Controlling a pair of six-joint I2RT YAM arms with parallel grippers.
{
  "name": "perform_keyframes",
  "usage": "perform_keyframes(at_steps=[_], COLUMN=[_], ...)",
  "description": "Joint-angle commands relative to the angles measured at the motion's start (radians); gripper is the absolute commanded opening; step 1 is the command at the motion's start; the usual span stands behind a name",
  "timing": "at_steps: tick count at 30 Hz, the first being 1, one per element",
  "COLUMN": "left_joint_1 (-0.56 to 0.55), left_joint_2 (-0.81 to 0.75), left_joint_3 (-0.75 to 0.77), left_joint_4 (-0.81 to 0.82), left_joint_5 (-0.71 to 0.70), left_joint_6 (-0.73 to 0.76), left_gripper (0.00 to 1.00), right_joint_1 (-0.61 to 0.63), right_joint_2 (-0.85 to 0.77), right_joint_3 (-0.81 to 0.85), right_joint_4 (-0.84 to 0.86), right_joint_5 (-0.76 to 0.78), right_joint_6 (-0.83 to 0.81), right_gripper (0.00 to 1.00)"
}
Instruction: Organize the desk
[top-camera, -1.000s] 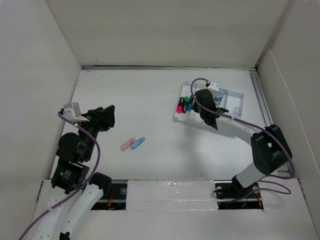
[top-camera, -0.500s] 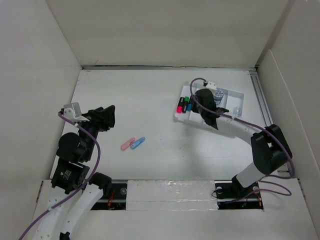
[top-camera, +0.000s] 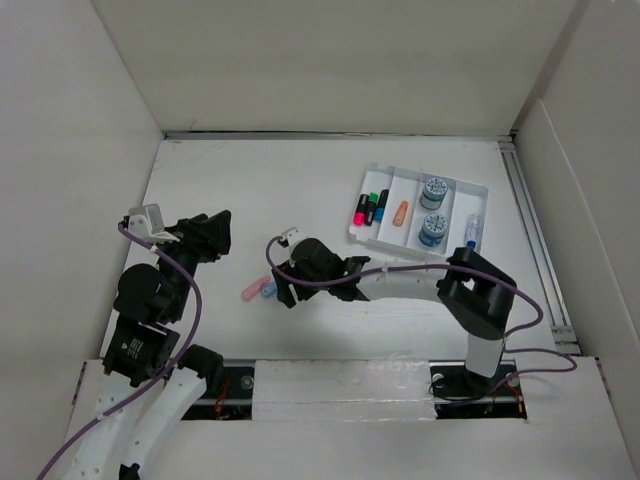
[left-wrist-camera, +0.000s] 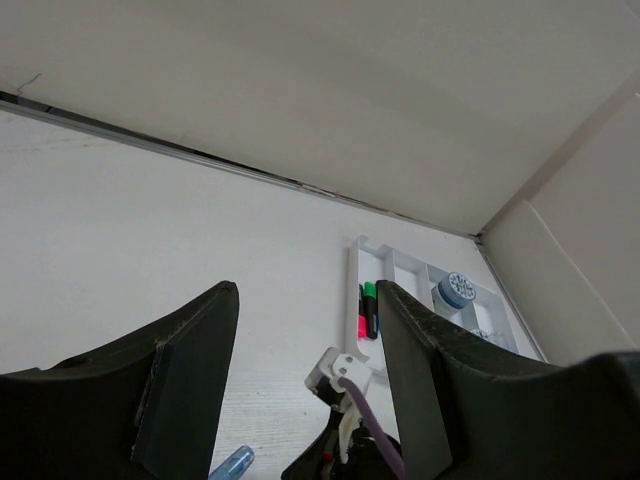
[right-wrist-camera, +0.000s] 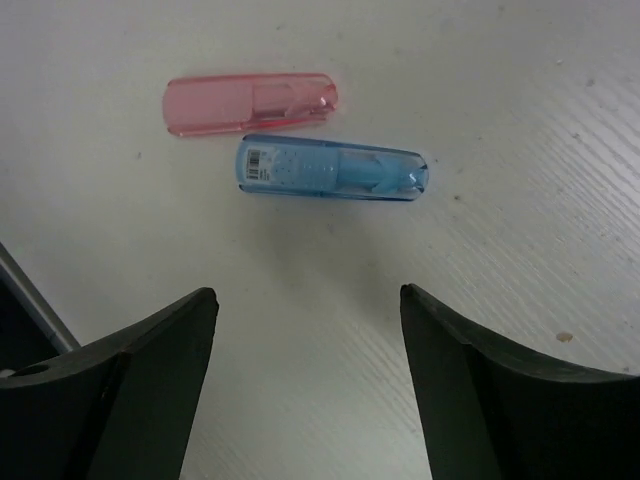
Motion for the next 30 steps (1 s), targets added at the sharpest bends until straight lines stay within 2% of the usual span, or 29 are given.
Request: perform_keyframes(at_steps=[1,2,13,21,30], left_joint_1=[0.004,0.004,0.004,0.004,0.004], left_joint_2=[-0.002,-0.002,-0.016,-0.007,-0.005], left_joint_3=[0.017,0.018,0.017,0.018,0.018], left_joint_4=[0.042,0.042,0.042,0.039,0.036], left_joint_5=[0.009,0.007,0.015,0.01,0.013], left_joint_6=[0.014,0.014,0.014,0.013,0.014], left_gripper=[0.53,0.53,0.53,0.53,0.53], right_joint_1=[-0.008,0.002,0.045,0.074,0.094], right_joint_2=[0.051,0.064,0.201,0.276,0.314], right_joint_3=[0.096,0.108,0.246,0.348,0.397], right_joint_4=[-0.005,-0.012,-0.123,-0.177,-0.175], right_joint_5=[-0.061,-0.061,0.124,0.161,0.143], right_joint_6=[0.013,0.019,0.019,0.011,0.002], right_gripper=[0.81,0.83,0.84,0.85,0.97])
